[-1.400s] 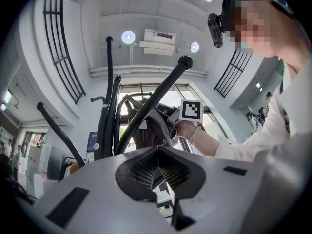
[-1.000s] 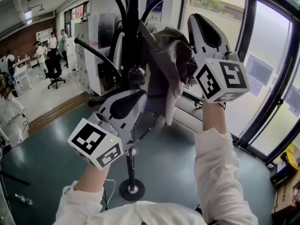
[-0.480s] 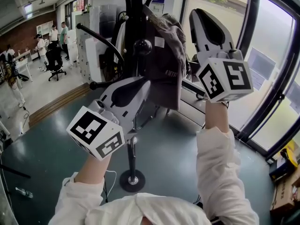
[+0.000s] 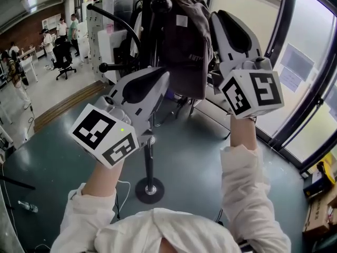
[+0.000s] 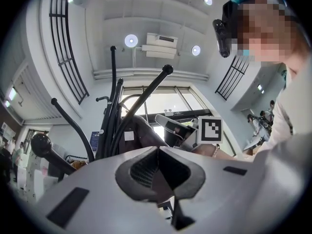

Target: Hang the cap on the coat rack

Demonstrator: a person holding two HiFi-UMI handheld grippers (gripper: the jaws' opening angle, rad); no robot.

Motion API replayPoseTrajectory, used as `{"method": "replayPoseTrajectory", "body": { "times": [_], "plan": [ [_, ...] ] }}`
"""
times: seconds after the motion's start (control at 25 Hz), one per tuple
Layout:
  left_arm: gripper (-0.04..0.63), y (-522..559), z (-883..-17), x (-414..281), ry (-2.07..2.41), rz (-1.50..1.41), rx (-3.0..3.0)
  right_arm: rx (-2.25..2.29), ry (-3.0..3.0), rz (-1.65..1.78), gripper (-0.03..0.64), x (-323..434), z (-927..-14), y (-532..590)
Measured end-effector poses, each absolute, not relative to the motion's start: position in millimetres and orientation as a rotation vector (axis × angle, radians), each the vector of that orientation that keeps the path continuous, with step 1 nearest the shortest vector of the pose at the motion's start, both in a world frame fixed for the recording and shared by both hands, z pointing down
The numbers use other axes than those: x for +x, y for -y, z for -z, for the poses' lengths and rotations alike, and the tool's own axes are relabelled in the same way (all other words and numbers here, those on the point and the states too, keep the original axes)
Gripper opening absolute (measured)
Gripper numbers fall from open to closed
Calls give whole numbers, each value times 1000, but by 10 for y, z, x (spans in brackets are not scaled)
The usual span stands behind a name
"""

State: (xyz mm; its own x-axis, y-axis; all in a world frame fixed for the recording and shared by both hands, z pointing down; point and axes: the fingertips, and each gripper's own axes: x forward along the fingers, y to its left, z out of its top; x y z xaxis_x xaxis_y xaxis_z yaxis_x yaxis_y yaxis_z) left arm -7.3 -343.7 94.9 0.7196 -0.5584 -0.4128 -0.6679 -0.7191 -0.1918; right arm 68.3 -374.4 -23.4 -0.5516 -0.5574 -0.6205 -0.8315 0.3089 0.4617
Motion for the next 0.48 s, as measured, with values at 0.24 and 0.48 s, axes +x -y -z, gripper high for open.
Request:
{"method": "replayPoseTrajectory", "body": {
  "times": [0.24, 0.48],
  "plan": [
    [17, 3409, -999, -120, -967, -490, -2602, -1223, -2270, -1089, 18, 623, 9, 3641],
    [17, 3378, -1151, -96, -991, -474, -2627, -1220, -2326, -1046, 20, 583, -316, 3563]
  ]
}}
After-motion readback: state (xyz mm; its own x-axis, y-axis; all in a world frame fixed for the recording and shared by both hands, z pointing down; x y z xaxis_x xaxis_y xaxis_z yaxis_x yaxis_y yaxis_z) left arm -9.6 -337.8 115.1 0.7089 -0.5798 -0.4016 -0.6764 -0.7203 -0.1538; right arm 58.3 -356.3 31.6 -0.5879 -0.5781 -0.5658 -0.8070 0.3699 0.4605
